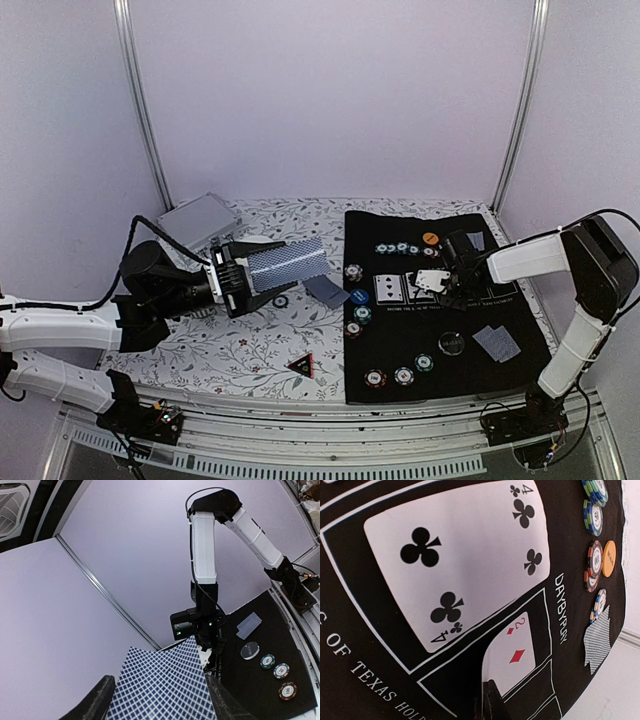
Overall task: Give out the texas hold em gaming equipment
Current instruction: Flop the poker card in the community card area, then pick up the poker card from the face-down deck piles.
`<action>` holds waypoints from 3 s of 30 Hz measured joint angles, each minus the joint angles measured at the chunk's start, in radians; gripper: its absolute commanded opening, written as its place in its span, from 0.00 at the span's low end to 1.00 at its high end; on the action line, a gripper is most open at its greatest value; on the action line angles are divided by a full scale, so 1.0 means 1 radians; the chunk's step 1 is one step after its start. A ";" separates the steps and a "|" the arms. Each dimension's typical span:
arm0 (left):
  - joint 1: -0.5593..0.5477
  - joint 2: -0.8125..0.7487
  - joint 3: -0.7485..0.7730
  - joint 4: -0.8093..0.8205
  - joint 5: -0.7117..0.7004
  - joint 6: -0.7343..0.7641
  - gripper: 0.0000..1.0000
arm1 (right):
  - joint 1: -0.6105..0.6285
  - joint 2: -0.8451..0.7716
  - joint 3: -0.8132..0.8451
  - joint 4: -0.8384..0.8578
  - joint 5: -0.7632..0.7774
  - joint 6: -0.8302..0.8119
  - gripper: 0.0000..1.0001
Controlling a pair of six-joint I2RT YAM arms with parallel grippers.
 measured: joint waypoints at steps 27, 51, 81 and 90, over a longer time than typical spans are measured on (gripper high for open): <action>0.000 0.000 0.000 0.000 0.000 0.001 0.57 | 0.000 0.022 0.020 0.043 0.019 -0.055 0.35; -0.002 0.000 0.000 0.000 0.000 0.002 0.57 | 0.054 -0.309 0.241 -0.125 -0.130 0.248 0.99; -0.002 0.000 0.000 -0.002 -0.008 0.011 0.57 | 0.449 -0.013 0.770 -0.264 -1.009 0.990 0.72; -0.002 0.000 0.000 -0.013 -0.009 0.015 0.57 | 0.453 -0.031 0.772 -0.315 -0.986 0.956 0.51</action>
